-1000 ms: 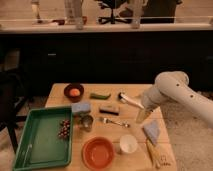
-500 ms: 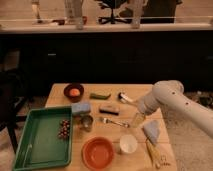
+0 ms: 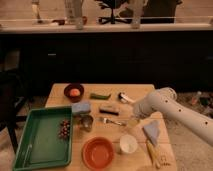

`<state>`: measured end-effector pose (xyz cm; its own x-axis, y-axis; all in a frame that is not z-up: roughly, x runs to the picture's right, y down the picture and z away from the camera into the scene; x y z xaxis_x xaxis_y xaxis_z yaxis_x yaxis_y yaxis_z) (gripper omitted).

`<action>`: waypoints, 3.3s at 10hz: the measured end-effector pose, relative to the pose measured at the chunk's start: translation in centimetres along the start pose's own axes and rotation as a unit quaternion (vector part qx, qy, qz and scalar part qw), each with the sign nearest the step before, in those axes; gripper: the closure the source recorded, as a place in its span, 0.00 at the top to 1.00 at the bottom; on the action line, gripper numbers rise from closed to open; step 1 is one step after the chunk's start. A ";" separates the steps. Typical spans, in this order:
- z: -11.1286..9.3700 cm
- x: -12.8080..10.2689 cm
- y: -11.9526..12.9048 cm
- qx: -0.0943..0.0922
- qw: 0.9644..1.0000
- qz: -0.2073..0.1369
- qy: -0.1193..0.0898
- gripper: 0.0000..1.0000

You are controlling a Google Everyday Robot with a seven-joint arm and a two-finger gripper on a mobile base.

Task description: Place eraser in red bowl

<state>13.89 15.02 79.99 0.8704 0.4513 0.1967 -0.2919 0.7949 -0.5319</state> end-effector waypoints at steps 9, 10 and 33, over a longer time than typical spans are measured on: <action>8.2 -2.8 -3.7 -0.054 0.998 -0.045 -0.008 0.80; 8.6 -2.6 -4.2 -0.057 0.997 -0.046 -0.007 0.80; 11.8 -3.8 -5.2 -0.070 0.996 -0.047 -0.015 0.77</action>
<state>7.46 13.96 91.75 0.8787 0.3912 0.2736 -0.1500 0.7703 -0.6198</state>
